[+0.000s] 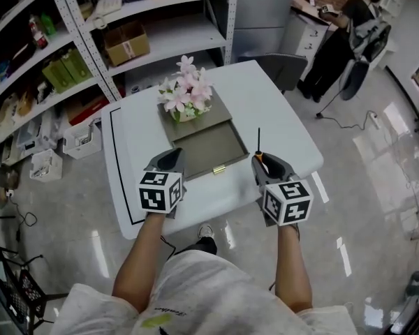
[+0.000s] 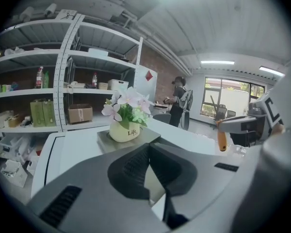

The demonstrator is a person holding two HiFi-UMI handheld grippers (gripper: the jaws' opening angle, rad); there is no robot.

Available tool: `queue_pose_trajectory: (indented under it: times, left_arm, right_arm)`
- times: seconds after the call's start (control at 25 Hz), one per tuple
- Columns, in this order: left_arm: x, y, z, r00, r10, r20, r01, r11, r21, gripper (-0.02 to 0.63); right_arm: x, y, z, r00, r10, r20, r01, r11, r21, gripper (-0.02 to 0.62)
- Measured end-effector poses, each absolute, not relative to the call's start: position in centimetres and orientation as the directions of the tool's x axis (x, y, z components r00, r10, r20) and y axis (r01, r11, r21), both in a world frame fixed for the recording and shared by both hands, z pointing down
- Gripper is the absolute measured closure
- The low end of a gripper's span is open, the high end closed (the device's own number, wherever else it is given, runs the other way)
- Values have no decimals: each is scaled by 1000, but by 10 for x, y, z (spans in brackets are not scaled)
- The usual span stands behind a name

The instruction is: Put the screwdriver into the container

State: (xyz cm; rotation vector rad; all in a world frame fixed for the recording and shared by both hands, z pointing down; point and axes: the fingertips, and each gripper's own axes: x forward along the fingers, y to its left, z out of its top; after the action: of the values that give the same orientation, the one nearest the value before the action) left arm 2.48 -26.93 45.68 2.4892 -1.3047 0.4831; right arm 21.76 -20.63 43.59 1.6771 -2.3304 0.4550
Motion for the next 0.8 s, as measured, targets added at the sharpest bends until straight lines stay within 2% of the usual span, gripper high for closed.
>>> queue_pose_trajectory:
  times: [0.4, 0.8]
  left_arm:
    - [-8, -314, 486, 490, -740, 461, -864, -481, 147, 601]
    - [-27, -342, 514, 487, -724, 489, -870, -450, 200, 601]
  right_arm:
    - [180, -270, 467, -404, -751, 522, -879, 477, 6, 519]
    - [135, -302, 503, -462, -547, 698, -674, 728, 124, 520]
